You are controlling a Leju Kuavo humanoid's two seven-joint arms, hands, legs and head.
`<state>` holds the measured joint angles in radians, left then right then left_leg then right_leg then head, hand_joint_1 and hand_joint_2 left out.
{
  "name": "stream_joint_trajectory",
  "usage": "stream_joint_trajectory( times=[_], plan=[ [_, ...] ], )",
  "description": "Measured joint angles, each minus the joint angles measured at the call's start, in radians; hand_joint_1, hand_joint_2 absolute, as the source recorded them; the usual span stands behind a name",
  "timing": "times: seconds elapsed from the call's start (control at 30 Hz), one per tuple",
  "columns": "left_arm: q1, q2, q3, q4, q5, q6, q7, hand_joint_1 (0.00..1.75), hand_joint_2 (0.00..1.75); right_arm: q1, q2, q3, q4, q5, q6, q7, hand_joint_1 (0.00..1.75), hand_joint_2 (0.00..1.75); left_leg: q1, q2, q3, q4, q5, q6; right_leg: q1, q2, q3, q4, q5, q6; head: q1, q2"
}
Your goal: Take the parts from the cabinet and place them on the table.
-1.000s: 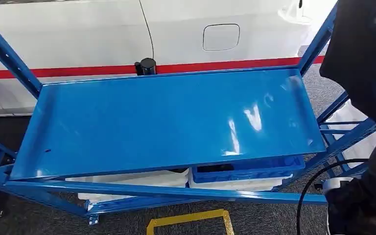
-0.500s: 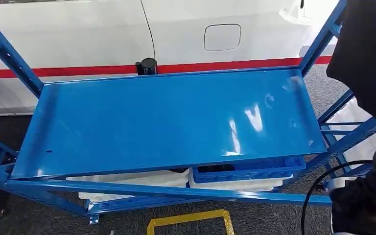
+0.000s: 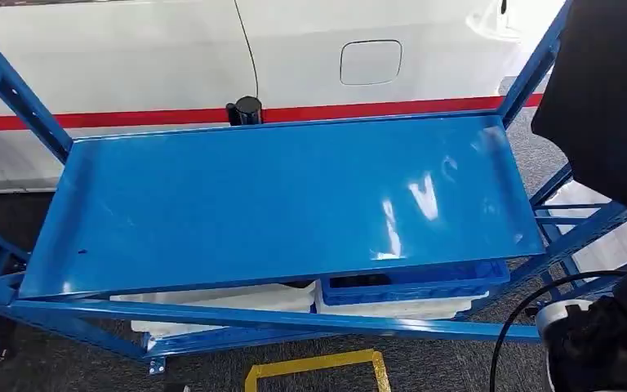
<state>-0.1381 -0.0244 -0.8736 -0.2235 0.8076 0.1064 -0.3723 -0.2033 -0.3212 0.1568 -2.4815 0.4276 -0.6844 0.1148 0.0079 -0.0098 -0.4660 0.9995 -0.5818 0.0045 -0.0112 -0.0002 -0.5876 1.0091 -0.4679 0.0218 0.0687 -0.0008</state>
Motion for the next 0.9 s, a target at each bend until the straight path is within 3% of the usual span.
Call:
stream_joint_trajectory(
  times=[0.23, 0.37, 0.4, 0.43, 0.53, 0.57, 0.6, 0.63, 0.7, 0.73, 0.77, 0.87, 0.9],
  plan=[
    [0.001, 0.000, 0.000, 0.000, -0.009, 0.000, 0.020, 0.00, 1.75, 0.027, 0.029, -0.040, 0.000, -0.075, 0.000, -0.061, 1.75, 1.75, 0.000, 0.003, 0.000, 0.000, 0.000, 0.000, 0.000, 0.001, 0.000, 0.000, 0.000, 0.000, 0.000, 0.000],
    [0.002, 0.002, 0.000, 0.001, -0.008, 0.000, 0.057, 0.00, 1.75, 0.029, 0.043, -0.042, 0.000, -0.061, 0.000, -0.072, 1.75, 1.75, -0.009, 0.005, -0.002, 0.000, 0.015, 0.015, -0.008, 0.002, 0.002, -0.013, 0.020, 0.021, -0.005, 0.000],
    [0.001, 0.002, 0.000, 0.001, -0.008, 0.000, 0.058, 0.00, 1.75, 0.029, 0.045, -0.043, 0.000, -0.057, 0.000, -0.073, 1.75, 1.75, 0.002, 0.009, 0.005, -0.021, 0.029, 0.023, -0.009, 0.003, -0.004, -0.008, 0.003, 0.022, -0.007, 0.000],
    [0.001, 0.003, 0.000, 0.001, -0.007, -0.001, 0.059, 0.00, 1.75, 0.027, 0.047, -0.043, 0.000, -0.050, 0.000, -0.073, 1.75, 1.75, 0.001, 0.009, 0.003, -0.025, 0.036, 0.027, -0.008, 0.002, -0.012, 0.017, -0.026, 0.023, -0.003, 0.000],
    [0.006, 0.002, 0.000, 0.001, -0.006, -0.011, 0.061, 0.00, 1.75, 0.026, 0.053, -0.041, 0.001, -0.029, 0.000, -0.059, 1.75, 1.75, -0.001, 0.012, -0.008, -0.023, 0.041, 0.030, -0.008, 0.003, -0.093, 0.243, -0.145, 0.027, 0.010, 0.000],
    [0.009, 0.002, 0.000, 0.001, -0.004, -0.014, 0.062, 0.00, 1.75, 0.026, 0.054, -0.041, 0.001, -0.027, 0.000, -0.049, 1.75, 1.75, -0.001, 0.012, -0.009, -0.023, 0.042, 0.029, -0.008, 0.002, -0.107, 0.295, -0.157, 0.027, 0.009, 0.000],
    [0.011, 0.002, 0.000, 0.001, -0.004, -0.018, 0.062, 0.00, 1.75, 0.025, 0.055, -0.041, 0.002, -0.027, 0.000, -0.044, 1.75, 1.75, -0.001, 0.012, -0.009, -0.022, 0.043, 0.028, -0.009, 0.002, -0.098, 0.294, -0.138, 0.027, 0.009, 0.000],
    [0.012, 0.002, 0.000, 0.001, -0.003, -0.022, 0.062, 0.00, 1.75, 0.023, 0.056, -0.040, 0.002, -0.029, 0.000, -0.039, 1.75, 1.75, 0.000, 0.011, -0.010, -0.020, 0.043, 0.027, -0.010, 0.002, -0.071, 0.248, -0.101, 0.027, 0.009, 0.000],
    [0.011, 0.000, 0.000, 0.001, 0.000, -0.026, 0.062, 0.00, 1.75, 0.016, 0.060, -0.040, 0.002, -0.032, 0.000, -0.035, 1.75, 1.75, 0.001, 0.009, -0.010, -0.013, 0.040, 0.020, -0.015, 0.001, 0.012, 0.081, -0.016, 0.025, 0.012, 0.000],
    [0.012, 0.000, 0.000, 0.001, 0.001, -0.029, 0.063, 0.00, 1.75, 0.012, 0.061, -0.040, 0.003, -0.036, 0.000, -0.031, 1.75, 1.75, -0.001, 0.009, -0.017, -0.009, 0.036, 0.013, -0.015, 0.002, 0.042, 0.030, -0.032, 0.024, 0.011, 0.000],
    [0.011, 0.000, 0.000, 0.001, 0.003, -0.032, 0.064, 0.00, 1.75, 0.009, 0.061, -0.040, 0.002, -0.040, 0.000, -0.027, 1.75, 1.75, -0.005, 0.007, -0.023, -0.002, 0.038, 0.004, -0.010, 0.006, 0.046, 0.019, -0.025, 0.013, 0.010, 0.000],
    [0.013, 0.000, 0.000, 0.001, 0.007, -0.036, 0.066, 0.00, 1.75, 0.005, 0.061, -0.038, 0.003, -0.047, 0.001, -0.018, 1.75, 1.75, -0.006, 0.009, -0.036, -0.001, 0.047, -0.013, -0.008, 0.005, 0.036, 0.010, -0.036, -0.002, 0.003, 0.000],
    [0.013, 0.001, 0.000, 0.001, 0.008, -0.037, 0.066, 0.00, 1.75, 0.004, 0.062, -0.038, 0.003, -0.050, 0.001, -0.018, 1.75, 1.75, -0.006, 0.009, -0.042, 0.004, 0.039, -0.019, -0.015, 0.003, 0.031, 0.001, -0.029, -0.012, 0.002, 0.000]
  ],
)
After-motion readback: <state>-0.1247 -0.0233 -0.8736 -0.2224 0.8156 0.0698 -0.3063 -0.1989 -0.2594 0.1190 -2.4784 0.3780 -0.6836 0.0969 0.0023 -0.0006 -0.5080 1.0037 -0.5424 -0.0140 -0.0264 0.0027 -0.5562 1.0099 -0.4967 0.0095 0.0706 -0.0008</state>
